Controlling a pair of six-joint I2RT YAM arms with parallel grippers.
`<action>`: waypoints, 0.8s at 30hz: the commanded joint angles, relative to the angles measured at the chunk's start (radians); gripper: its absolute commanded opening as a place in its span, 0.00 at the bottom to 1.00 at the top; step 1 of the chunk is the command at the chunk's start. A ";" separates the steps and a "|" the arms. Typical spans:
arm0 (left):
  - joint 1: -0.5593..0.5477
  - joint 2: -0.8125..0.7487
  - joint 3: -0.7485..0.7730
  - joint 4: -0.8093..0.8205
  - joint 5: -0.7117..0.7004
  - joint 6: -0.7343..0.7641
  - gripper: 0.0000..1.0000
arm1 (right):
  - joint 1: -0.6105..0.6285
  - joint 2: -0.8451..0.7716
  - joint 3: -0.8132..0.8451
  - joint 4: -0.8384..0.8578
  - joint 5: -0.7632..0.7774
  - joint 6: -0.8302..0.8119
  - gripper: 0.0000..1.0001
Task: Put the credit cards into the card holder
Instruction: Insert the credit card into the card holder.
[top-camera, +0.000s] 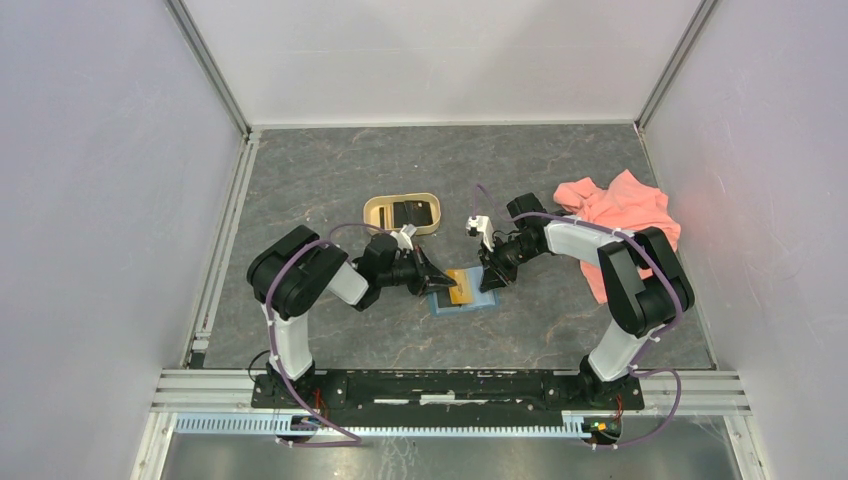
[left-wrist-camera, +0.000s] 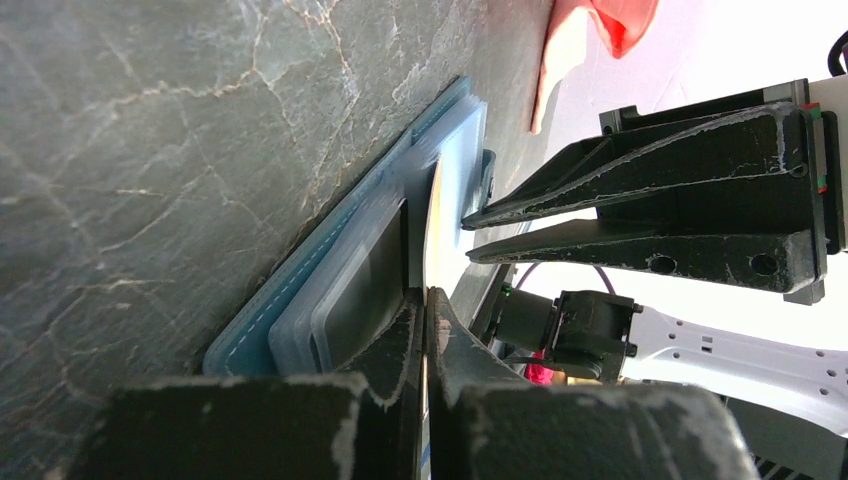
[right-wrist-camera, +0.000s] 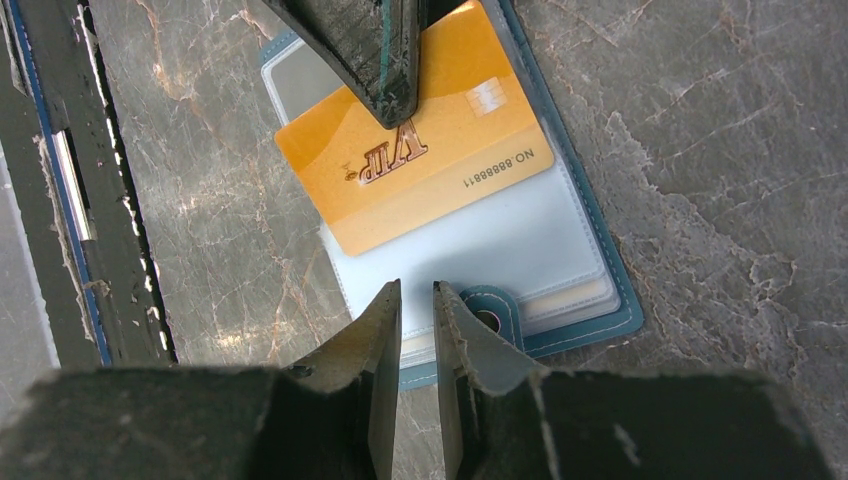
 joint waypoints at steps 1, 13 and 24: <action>-0.011 0.006 0.021 -0.012 -0.035 0.042 0.02 | 0.006 0.017 0.013 -0.015 0.063 -0.018 0.24; -0.058 0.031 0.013 0.038 -0.074 -0.001 0.02 | 0.007 -0.018 0.010 -0.014 -0.003 -0.025 0.27; -0.072 0.034 0.029 0.000 -0.088 0.006 0.11 | 0.007 -0.038 -0.004 0.006 -0.190 -0.024 0.29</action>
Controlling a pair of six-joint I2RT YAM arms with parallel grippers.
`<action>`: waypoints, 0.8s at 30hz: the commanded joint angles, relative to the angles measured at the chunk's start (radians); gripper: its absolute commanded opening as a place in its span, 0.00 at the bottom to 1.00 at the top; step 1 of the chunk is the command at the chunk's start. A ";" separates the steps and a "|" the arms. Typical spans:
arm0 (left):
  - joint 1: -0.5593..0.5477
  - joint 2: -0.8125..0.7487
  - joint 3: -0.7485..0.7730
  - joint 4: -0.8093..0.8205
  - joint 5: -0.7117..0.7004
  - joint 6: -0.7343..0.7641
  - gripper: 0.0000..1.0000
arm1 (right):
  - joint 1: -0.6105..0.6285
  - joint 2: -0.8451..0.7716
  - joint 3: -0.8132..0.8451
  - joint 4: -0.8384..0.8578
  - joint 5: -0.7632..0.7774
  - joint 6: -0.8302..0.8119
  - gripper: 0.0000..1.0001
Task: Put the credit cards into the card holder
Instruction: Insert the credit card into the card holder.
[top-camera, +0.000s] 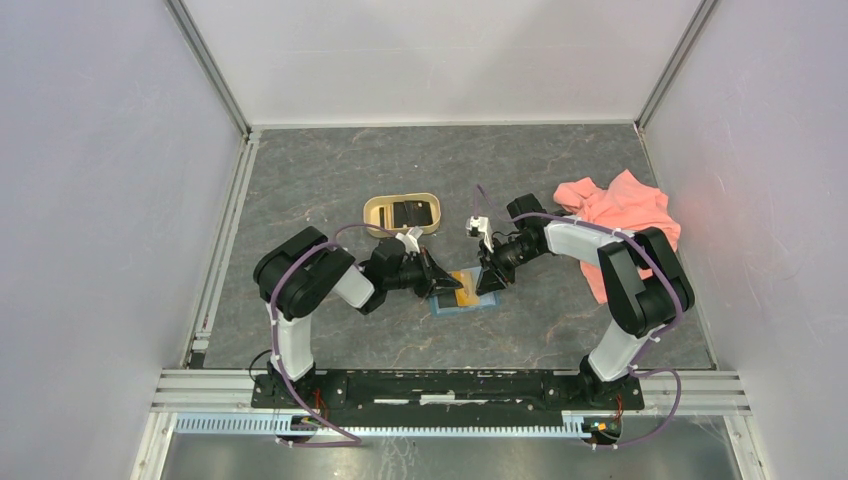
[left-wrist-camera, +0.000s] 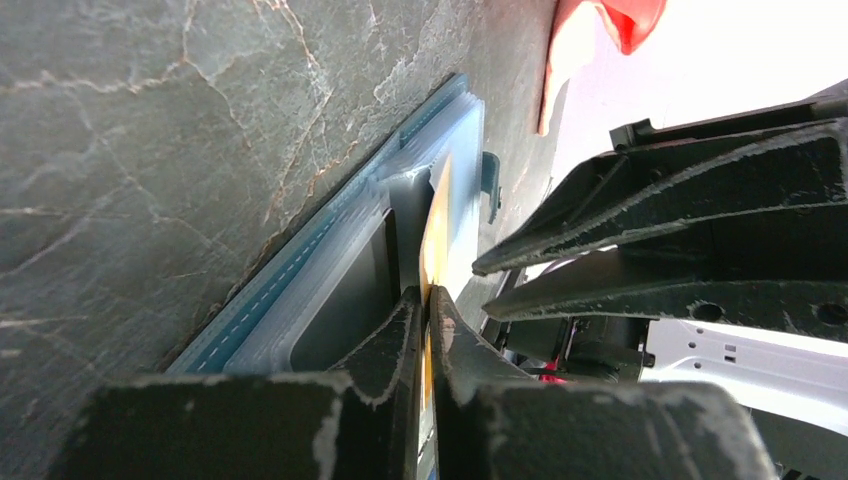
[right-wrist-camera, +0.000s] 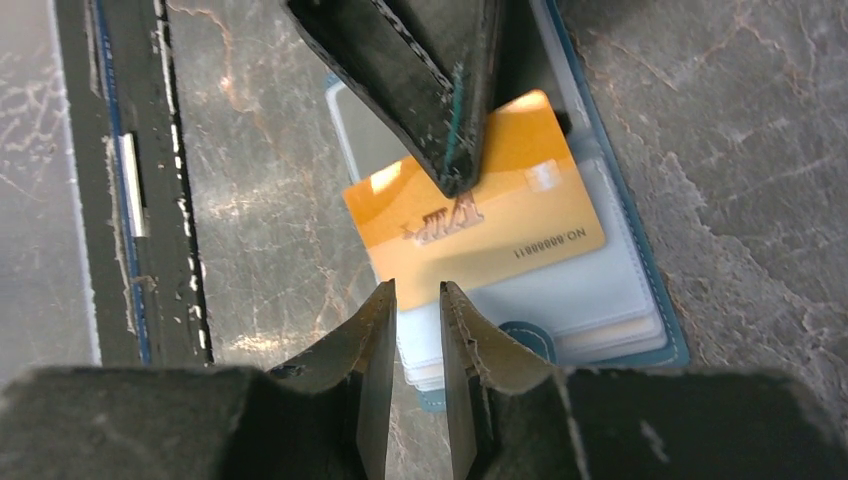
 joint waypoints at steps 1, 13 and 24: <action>-0.015 0.011 0.022 -0.046 -0.025 0.015 0.13 | 0.006 -0.036 -0.009 0.040 -0.111 0.019 0.29; -0.021 -0.043 0.050 -0.168 -0.052 0.062 0.27 | 0.124 -0.086 -0.067 0.186 -0.131 0.092 0.29; -0.020 -0.029 0.052 -0.143 -0.043 0.049 0.28 | 0.362 -0.229 -0.177 0.482 0.467 0.331 0.12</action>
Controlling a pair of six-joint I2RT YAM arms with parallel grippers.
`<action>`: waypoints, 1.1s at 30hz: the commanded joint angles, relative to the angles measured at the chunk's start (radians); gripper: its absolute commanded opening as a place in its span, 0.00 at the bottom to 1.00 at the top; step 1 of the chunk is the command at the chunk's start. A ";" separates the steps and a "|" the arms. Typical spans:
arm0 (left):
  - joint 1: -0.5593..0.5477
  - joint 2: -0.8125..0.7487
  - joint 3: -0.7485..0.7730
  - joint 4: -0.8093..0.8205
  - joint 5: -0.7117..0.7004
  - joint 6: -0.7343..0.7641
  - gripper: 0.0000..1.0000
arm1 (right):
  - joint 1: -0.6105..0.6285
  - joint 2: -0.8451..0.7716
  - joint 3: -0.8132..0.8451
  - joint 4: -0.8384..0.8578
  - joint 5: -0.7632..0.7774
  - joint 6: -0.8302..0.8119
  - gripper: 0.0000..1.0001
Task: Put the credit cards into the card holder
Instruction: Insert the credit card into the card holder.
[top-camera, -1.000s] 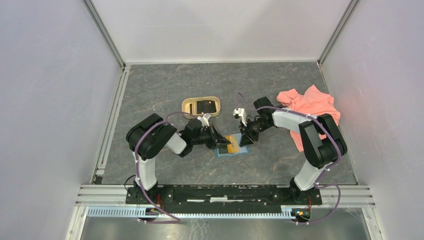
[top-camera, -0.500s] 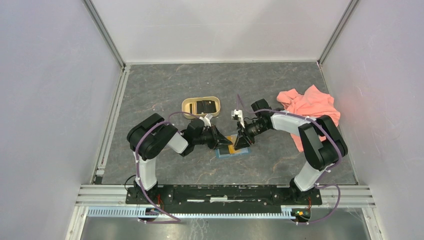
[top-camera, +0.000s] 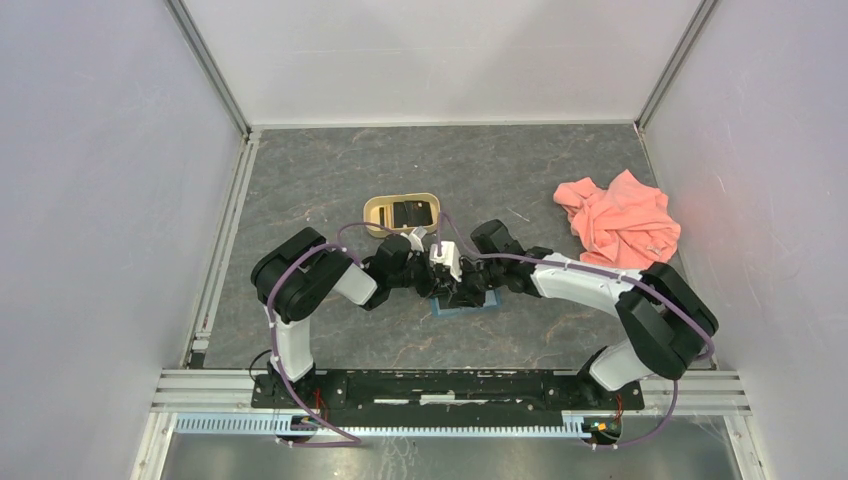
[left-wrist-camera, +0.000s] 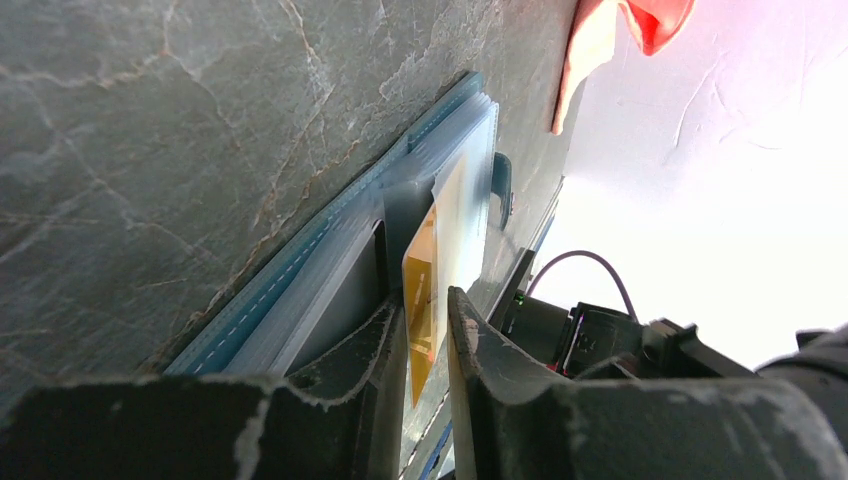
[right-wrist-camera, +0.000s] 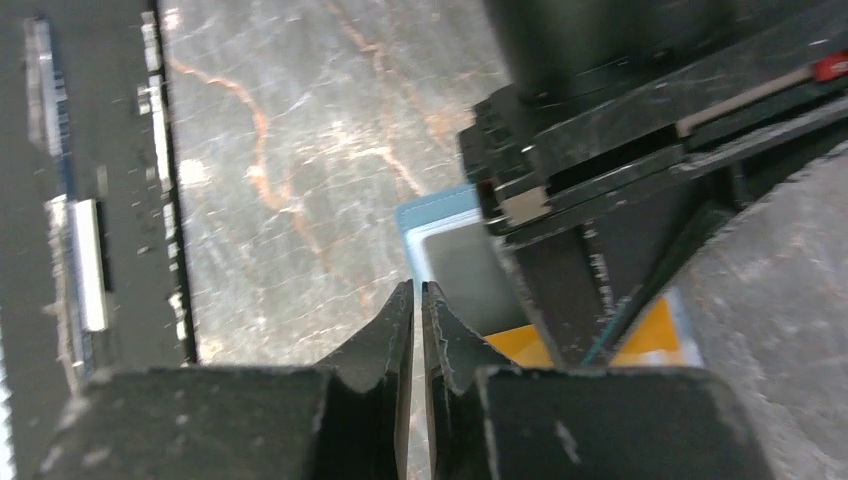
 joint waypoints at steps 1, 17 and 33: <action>-0.004 -0.006 0.005 -0.009 -0.022 0.047 0.29 | 0.045 -0.014 -0.005 0.122 0.277 0.098 0.11; -0.004 0.000 0.012 0.000 -0.013 0.040 0.30 | 0.114 0.035 -0.002 0.089 0.436 0.059 0.08; -0.003 -0.004 0.014 0.001 -0.010 0.035 0.33 | 0.111 0.009 0.009 0.008 0.547 -0.012 0.04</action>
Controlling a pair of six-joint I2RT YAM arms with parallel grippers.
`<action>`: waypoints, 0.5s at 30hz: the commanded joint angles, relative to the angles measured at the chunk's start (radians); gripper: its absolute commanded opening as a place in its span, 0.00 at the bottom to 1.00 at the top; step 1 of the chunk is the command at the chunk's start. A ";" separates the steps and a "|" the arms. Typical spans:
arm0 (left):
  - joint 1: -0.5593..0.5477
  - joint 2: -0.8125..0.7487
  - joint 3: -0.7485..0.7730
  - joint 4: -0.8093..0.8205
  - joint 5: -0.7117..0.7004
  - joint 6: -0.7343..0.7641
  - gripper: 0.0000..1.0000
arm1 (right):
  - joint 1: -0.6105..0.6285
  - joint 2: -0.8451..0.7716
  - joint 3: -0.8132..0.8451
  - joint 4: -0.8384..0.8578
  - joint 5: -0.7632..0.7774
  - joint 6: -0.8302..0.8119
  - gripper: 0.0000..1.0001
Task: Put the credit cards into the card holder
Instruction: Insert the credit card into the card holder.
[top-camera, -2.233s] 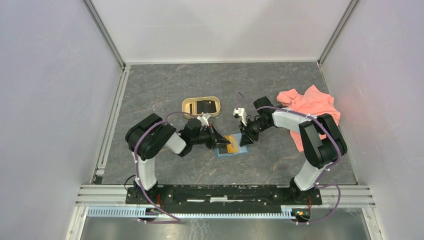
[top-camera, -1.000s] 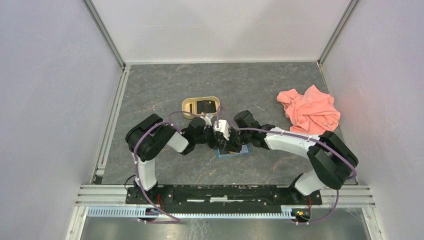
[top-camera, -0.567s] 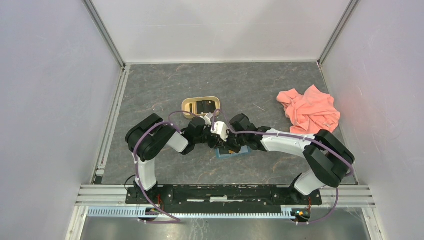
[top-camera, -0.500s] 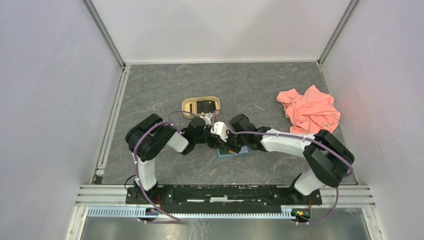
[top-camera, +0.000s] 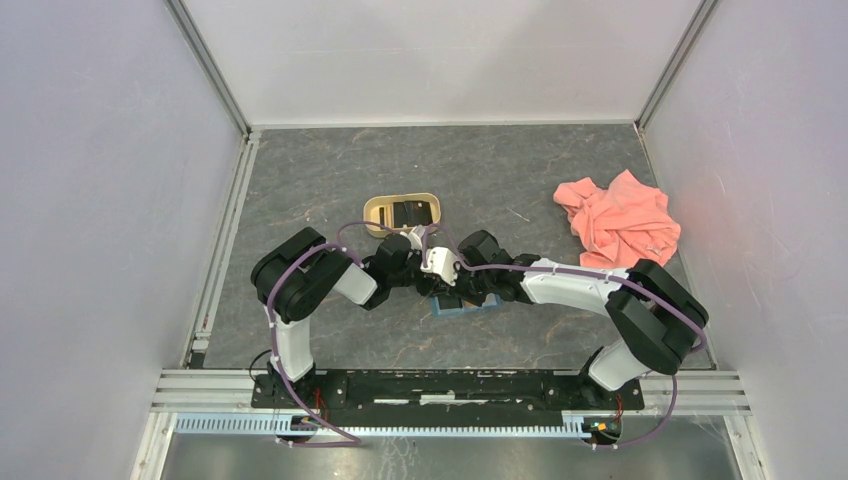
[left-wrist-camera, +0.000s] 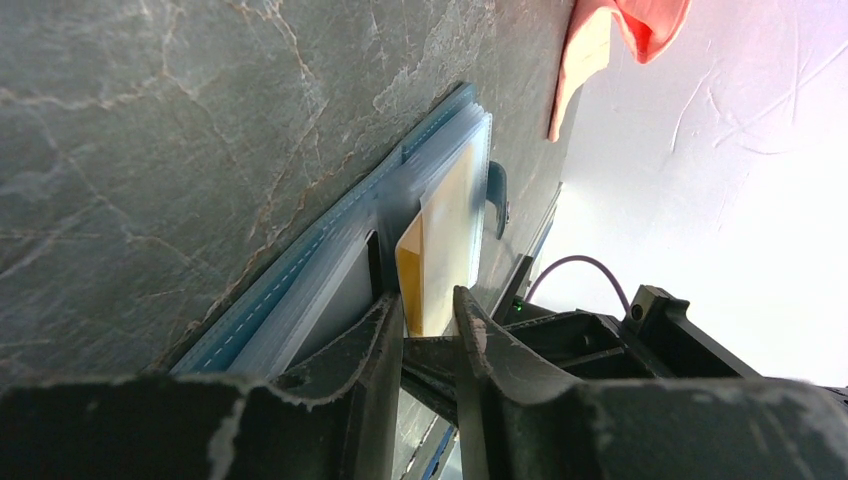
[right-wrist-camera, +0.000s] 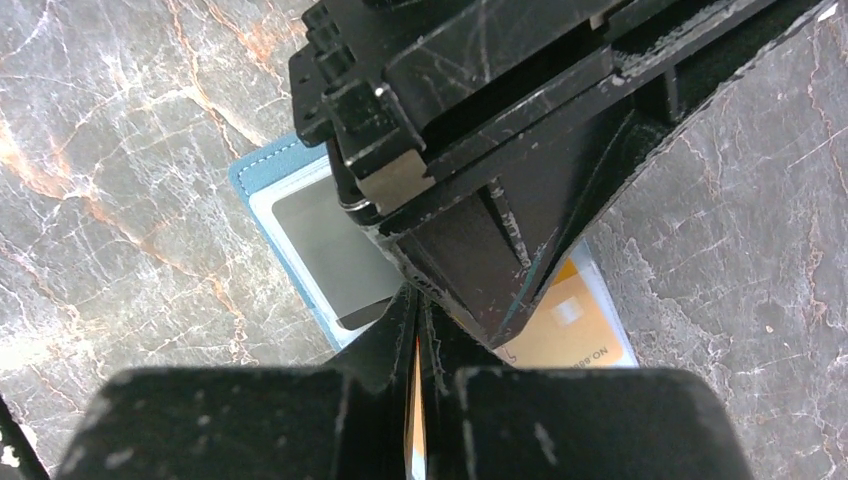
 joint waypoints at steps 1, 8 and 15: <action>-0.003 -0.006 0.009 -0.007 -0.010 0.035 0.33 | -0.001 -0.024 0.012 -0.026 0.069 -0.017 0.04; -0.001 -0.021 0.007 -0.023 -0.014 0.040 0.35 | -0.027 -0.044 0.001 -0.032 0.099 -0.018 0.03; 0.000 -0.029 0.007 -0.028 -0.016 0.041 0.38 | -0.080 -0.093 0.005 -0.046 -0.117 -0.027 0.06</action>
